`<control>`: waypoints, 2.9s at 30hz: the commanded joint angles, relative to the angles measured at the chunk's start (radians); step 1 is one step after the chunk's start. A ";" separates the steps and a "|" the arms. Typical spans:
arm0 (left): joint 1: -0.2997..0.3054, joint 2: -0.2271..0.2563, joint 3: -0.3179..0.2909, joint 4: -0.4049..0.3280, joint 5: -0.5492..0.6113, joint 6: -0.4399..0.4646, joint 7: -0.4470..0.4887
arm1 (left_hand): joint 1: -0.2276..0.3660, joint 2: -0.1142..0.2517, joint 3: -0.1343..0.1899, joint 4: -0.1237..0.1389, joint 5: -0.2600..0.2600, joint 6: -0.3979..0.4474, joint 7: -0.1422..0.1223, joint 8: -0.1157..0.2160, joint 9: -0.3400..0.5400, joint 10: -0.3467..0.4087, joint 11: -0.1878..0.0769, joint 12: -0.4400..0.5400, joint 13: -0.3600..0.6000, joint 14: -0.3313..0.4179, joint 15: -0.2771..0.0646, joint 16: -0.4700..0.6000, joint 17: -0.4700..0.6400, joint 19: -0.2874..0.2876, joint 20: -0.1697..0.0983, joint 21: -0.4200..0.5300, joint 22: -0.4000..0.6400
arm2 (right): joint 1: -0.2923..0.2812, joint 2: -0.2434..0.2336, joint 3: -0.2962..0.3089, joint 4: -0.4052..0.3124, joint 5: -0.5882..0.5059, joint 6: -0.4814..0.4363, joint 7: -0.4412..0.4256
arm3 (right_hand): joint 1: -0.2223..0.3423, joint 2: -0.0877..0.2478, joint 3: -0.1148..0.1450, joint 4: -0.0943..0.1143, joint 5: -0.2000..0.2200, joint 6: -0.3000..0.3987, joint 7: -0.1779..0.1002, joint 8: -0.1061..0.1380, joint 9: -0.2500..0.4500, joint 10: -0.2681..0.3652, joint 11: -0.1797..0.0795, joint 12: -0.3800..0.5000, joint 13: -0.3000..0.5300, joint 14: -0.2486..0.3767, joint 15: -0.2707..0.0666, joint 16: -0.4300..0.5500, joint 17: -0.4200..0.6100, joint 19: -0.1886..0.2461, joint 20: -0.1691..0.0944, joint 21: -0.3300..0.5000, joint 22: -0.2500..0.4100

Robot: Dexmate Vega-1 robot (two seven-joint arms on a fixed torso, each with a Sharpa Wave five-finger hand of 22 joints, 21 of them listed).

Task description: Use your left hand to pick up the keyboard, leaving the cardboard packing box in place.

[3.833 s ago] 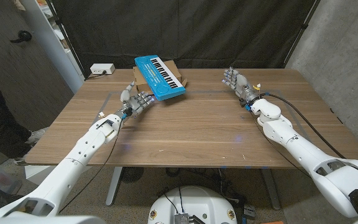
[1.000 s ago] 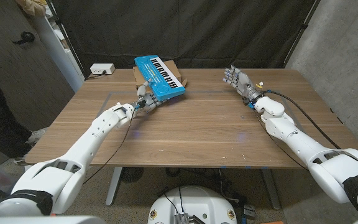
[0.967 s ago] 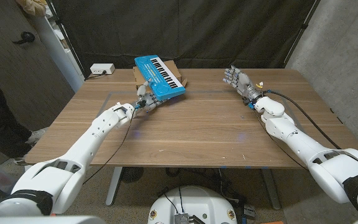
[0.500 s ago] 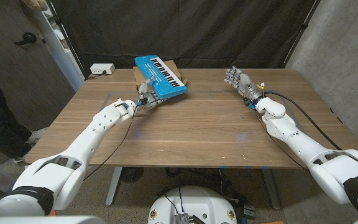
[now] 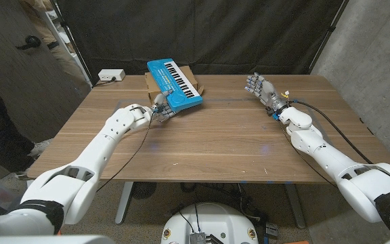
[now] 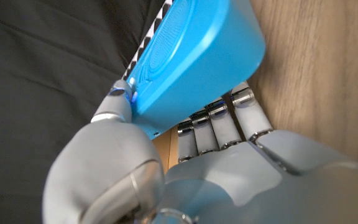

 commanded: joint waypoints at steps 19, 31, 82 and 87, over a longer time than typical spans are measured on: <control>0.054 -0.061 0.000 -0.111 0.070 -0.120 0.354 | 0.351 0.148 0.098 -0.008 0.020 0.224 -0.022 0.053 0.055 0.271 -0.105 0.053 0.014 0.253 -0.087 0.069 0.027 0.137 -0.096 0.103 0.014 | -0.005 -0.005 0.005 -0.007 0.003 0.008 0.002 | 0.004 -0.007 -0.005 -0.003 0.007 0.012 0.002 0.006 0.002 0.009 0.003 0.005 0.003 0.012 -0.003 0.004 0.002 0.006 -0.001 0.001 0.004; 0.081 -0.051 0.025 -0.161 0.135 -0.176 0.365 | 0.375 0.146 0.087 -0.006 0.013 0.242 -0.014 0.055 0.066 0.288 -0.100 0.052 0.013 0.262 -0.079 0.074 0.032 0.136 -0.096 0.115 0.015 | -0.021 -0.017 0.010 -0.035 0.007 0.005 -0.002 | 0.004 -0.007 -0.006 -0.004 0.007 0.012 0.002 0.005 0.002 0.010 0.004 0.005 0.003 0.011 -0.002 0.003 0.002 0.007 -0.001 0.001 0.004; 0.223 0.017 0.038 -0.419 0.280 -0.289 0.367 | 0.407 0.149 0.059 0.006 -0.001 0.260 -0.004 0.038 0.077 0.300 -0.086 0.038 0.014 0.273 -0.076 0.071 0.030 0.126 -0.106 0.151 0.016 | -0.123 -0.077 0.030 -0.213 0.013 -0.014 -0.059 | 0.005 -0.006 -0.008 -0.008 0.009 0.013 0.002 0.004 0.002 0.010 0.004 0.003 0.003 0.012 -0.003 0.002 0.002 0.008 -0.003 0.001 0.004; 0.230 0.021 0.037 -0.433 0.284 -0.294 0.367 | 0.410 0.149 0.057 0.006 -0.001 0.262 -0.004 0.036 0.078 0.300 -0.081 0.036 0.014 0.276 -0.075 0.070 0.028 0.126 -0.107 0.156 0.016 | -0.125 -0.078 0.031 -0.216 0.014 -0.013 -0.058 | 0.005 -0.006 -0.008 -0.008 0.009 0.014 0.001 0.005 0.002 0.011 0.004 0.003 0.003 0.013 -0.003 0.002 0.002 0.008 -0.003 0.000 0.004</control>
